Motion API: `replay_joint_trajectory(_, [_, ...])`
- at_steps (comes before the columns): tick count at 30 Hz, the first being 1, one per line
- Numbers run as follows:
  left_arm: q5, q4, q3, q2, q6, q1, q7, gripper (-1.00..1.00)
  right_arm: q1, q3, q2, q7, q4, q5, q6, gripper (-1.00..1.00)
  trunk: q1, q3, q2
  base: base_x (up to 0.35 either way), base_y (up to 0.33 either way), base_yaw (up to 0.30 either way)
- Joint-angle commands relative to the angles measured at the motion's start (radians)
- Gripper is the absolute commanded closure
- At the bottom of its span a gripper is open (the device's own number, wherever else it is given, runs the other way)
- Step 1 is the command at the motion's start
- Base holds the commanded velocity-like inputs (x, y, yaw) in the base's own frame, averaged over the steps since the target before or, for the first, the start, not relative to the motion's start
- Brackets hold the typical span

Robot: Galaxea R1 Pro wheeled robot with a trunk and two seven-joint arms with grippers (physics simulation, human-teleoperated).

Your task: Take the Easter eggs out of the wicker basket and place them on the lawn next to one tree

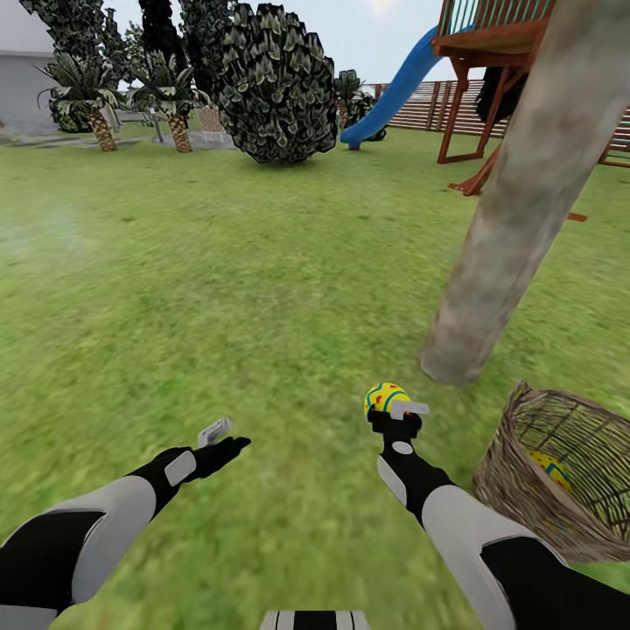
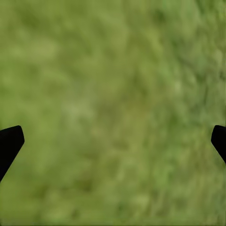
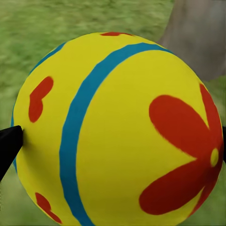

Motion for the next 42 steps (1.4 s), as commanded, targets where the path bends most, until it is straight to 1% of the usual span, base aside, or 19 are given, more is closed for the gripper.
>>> replay_joint_trajectory(1, [0.004,-0.001,0.0,0.0,0.007,0.0,-0.002,-1.0,-0.001,0.009,0.0,-0.005,0.001,-0.011,-0.005,1.0,0.0,-0.001,0.0,0.029,0.015,0.0])
replay_joint_trajectory(5, [0.004,-0.001,0.001,0.0,0.007,0.0,-0.003,-1.0,-0.001,0.009,-0.001,-0.005,0.001,-0.011,-0.005,1.0,0.0,-0.001,0.0,0.008,0.004,0.0])
replay_joint_trajectory(12, [0.005,-0.001,0.001,0.0,0.007,0.0,-0.003,-1.0,-0.001,0.009,-0.001,-0.005,0.001,-0.011,-0.007,1.0,0.003,-0.028,-0.002,0.0,0.0,0.0])
replay_joint_trajectory(16, [0.002,-0.001,0.001,0.0,0.004,0.0,-0.004,-1.0,-0.001,0.009,-0.016,-0.005,0.0,-0.011,-0.008,1.0,0.005,-0.043,-0.003,0.0,0.0,0.0])
replay_joint_trajectory(21, [0.0,-0.001,0.0,0.0,0.004,0.0,-0.006,-1.0,-0.001,0.009,-0.017,-0.005,-0.001,-0.011,-0.008,1.0,0.005,-0.043,-0.003,0.0,0.0,0.0])
replay_joint_trajectory(28, [0.0,-0.001,0.0,-0.001,0.004,0.0,-0.006,-1.0,-0.001,0.009,-0.017,-0.005,-0.001,-0.011,-0.009,1.0,0.008,-0.07,-0.004,0.0,0.0,0.0])
replay_joint_trajectory(38, [-0.001,-0.001,-0.001,-0.001,0.004,0.0,-0.007,-1.0,-0.001,0.009,-0.017,-0.005,-0.001,-0.011,-0.008,1.0,0.008,-0.07,-0.004,0.0,0.0,0.0])
replay_joint_trajectory(42, [0.002,-0.001,-0.001,0.0,0.004,0.0,-0.06,-1.0,-0.001,0.009,-0.017,-0.005,-0.001,-0.011,-0.008,1.0,0.008,-0.07,-0.004,0.089,0.0,0.0])
